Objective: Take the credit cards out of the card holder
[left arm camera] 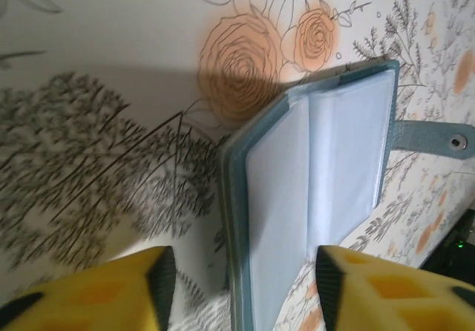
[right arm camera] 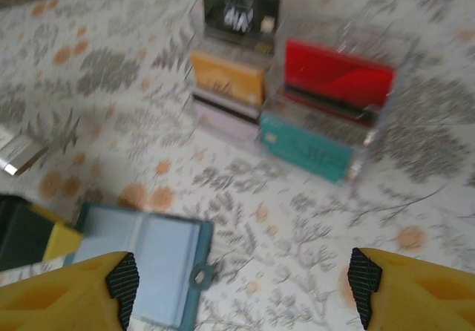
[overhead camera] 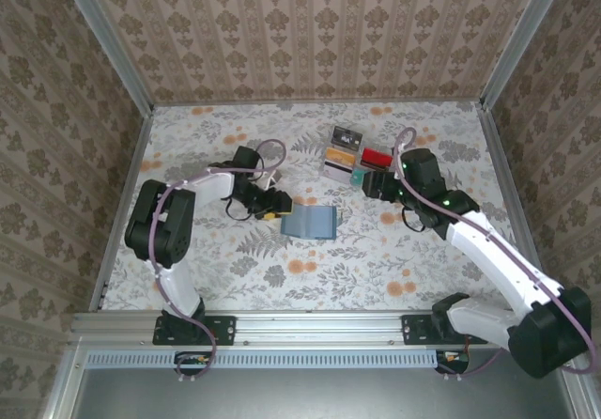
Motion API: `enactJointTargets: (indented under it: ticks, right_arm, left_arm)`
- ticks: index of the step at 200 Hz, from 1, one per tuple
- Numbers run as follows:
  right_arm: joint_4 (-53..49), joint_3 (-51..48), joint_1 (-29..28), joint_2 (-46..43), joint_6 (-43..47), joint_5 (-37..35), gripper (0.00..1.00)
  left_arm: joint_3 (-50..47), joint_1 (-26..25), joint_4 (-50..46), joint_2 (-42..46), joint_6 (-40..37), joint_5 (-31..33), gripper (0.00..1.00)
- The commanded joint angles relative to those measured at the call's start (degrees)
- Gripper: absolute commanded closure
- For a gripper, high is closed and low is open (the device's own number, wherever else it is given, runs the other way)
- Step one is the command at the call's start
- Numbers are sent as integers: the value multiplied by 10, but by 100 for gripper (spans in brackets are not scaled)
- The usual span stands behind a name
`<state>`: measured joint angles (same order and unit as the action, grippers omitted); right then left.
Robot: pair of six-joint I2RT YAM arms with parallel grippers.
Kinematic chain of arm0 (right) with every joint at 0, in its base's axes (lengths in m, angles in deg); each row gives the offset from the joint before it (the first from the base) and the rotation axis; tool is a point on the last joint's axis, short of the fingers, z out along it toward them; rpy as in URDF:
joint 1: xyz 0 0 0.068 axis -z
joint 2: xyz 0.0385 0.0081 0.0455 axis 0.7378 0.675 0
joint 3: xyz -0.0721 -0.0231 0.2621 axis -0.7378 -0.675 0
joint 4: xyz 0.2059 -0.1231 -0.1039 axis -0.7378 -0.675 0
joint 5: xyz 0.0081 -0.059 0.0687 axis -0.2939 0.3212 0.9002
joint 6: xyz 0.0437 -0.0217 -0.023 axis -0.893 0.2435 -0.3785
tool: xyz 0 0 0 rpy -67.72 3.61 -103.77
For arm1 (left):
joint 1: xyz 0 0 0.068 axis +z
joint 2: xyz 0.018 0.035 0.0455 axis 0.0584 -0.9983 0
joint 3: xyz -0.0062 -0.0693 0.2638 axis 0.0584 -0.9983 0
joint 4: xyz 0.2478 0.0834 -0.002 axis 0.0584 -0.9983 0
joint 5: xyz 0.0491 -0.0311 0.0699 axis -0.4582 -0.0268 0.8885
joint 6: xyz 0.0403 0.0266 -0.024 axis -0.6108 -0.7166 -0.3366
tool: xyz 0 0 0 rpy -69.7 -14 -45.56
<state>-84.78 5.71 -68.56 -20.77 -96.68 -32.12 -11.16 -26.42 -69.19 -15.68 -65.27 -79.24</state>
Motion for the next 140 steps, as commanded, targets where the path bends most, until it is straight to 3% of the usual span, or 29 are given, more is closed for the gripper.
enactJointTargets:
  ticks: [1, 11, 57, 103, 140]
  right_arm:
    - [12, -16, 10, -50, 18, -113, 13]
    - [10, -19, 15, -66, 31, -160, 1]
    - [32, -46, 58, -95, 94, -287, 0]
    - [124, -130, 100, -95, 80, -314, 0]
    - [219, -197, 133, -51, 80, -284, 0]
  left_arm:
    - [24, 3, -54, 81, -17, 86, 27]
    - [26, 10, -70, 108, -20, 123, 19]
    - [0, 63, -96, 251, -29, 342, 0]
    - [-82, 129, -19, 352, -21, 514, 0]
    - [-130, 163, 73, 356, -52, 575, 0]
